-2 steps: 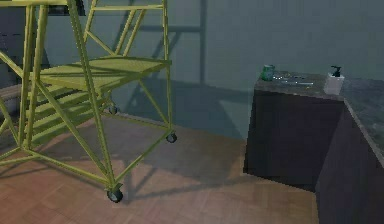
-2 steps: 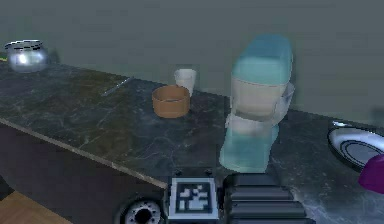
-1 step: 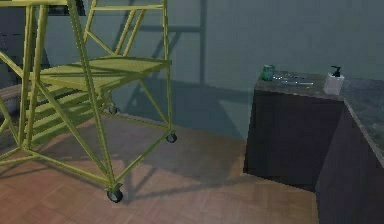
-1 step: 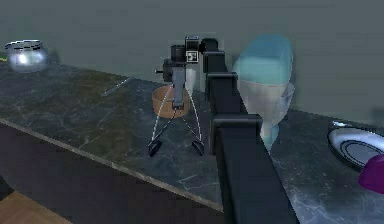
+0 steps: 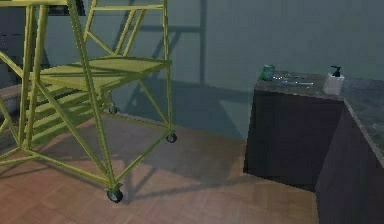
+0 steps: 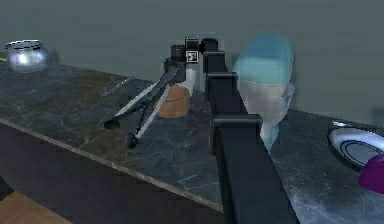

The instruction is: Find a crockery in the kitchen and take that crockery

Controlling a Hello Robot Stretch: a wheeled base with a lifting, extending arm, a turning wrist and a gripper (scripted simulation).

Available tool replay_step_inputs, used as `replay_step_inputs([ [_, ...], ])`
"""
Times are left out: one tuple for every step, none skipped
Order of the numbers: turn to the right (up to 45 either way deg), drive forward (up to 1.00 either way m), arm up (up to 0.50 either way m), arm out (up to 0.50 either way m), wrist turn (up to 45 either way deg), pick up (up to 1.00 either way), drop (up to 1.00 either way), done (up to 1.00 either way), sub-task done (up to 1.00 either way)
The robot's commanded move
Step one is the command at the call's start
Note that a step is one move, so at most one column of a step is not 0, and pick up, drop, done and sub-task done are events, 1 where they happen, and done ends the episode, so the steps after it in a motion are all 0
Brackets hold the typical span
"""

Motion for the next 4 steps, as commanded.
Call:
replay_step_inputs([
  [0.0, 0.0, 0.0, 0.0, 45.0, 0.0, 0.0, 0.0, 0.0],
  [0.0, 0.0, 0.0, 0.0, 45.0, 0.0, 0.0, 0.0, 0.0],
  [0.0, 0.0, 0.0, 0.0, 24.0, 0.0, 0.0, 0.0, 0.0],
  [0.0, 0.0, -0.16, 0.0, 0.0, 0.0, 0.0, 0.0, 0.0],
])
